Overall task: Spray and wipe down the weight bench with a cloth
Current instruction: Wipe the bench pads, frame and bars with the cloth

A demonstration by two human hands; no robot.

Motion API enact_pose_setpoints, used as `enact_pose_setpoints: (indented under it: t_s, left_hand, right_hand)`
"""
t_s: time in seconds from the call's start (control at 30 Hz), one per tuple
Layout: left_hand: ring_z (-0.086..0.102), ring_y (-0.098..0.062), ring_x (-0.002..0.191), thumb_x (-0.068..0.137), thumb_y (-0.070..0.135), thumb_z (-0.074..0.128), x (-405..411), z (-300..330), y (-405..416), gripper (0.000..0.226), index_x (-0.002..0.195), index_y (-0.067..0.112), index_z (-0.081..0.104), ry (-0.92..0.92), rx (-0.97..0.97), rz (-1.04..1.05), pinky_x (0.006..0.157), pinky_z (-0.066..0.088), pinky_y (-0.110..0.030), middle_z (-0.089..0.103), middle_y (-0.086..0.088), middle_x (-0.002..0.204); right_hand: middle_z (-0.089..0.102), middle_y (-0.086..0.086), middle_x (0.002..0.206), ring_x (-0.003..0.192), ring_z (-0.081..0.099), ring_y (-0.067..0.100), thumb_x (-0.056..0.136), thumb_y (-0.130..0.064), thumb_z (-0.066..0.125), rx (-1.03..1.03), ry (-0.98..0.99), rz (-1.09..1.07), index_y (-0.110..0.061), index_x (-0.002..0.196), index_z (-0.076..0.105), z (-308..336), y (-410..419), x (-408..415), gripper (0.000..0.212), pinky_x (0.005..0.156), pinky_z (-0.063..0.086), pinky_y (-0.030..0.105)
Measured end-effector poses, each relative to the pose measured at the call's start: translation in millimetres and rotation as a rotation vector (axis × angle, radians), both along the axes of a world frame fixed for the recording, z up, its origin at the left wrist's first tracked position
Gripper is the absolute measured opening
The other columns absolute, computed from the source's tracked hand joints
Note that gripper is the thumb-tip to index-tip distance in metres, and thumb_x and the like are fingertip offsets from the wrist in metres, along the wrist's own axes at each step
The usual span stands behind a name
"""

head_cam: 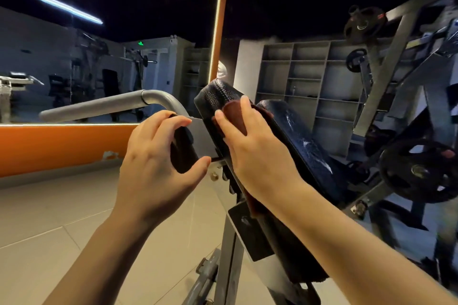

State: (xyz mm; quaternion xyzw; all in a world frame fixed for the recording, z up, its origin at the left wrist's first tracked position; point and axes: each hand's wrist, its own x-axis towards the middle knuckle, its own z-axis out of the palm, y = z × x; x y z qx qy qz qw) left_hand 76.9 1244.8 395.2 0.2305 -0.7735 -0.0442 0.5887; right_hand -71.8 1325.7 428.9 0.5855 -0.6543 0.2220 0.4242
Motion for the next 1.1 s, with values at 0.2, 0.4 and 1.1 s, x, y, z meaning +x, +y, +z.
enact_pose_setpoints:
  t_s: [0.2, 0.4, 1.1]
  left_hand:
    - [0.043, -0.025, 0.128, 0.073, 0.058, 0.06, 2, 1, 1, 0.068, 0.129, 0.019, 0.052, -0.026, 0.019, 0.002, 0.1, 0.033, -0.037, 0.05, -0.004, 0.137]
    - [0.043, -0.023, 0.126, 0.072, 0.061, 0.052, 0, -3, 5, 0.068, 0.126, 0.019, 0.054, 0.03, 0.004, -0.02, 0.098, 0.032, -0.033, 0.051, -0.003, 0.135]
    - [0.043, -0.019, 0.125, 0.073, 0.064, 0.052, -1, -1, -1, 0.07, 0.128, 0.021, 0.053, 0.003, -0.009, -0.007, 0.098, 0.037, -0.035, 0.049, -0.001, 0.136]
  right_hand:
    - [0.019, 0.021, 0.159, 0.142, 0.028, 0.04, 0.096, -0.016, 0.057, 0.038, 0.038, -0.094, -0.019, 0.151, 0.032, 23, -27, 14, 0.06, 0.113, 0.033, 0.048]
    - [0.031, 0.024, 0.153, 0.135, 0.038, 0.046, 0.089, -0.018, 0.055, 0.087, 0.191, -0.066, -0.012, 0.138, 0.052, -71, 70, -13, 0.049, 0.107, 0.038, 0.051]
    - [0.029, 0.03, 0.152, 0.134, 0.041, 0.043, 0.089, -0.009, 0.044, 0.085, 0.096, -0.005, -0.011, 0.141, 0.045, -79, 84, -20, 0.052, 0.099, 0.046, 0.053]
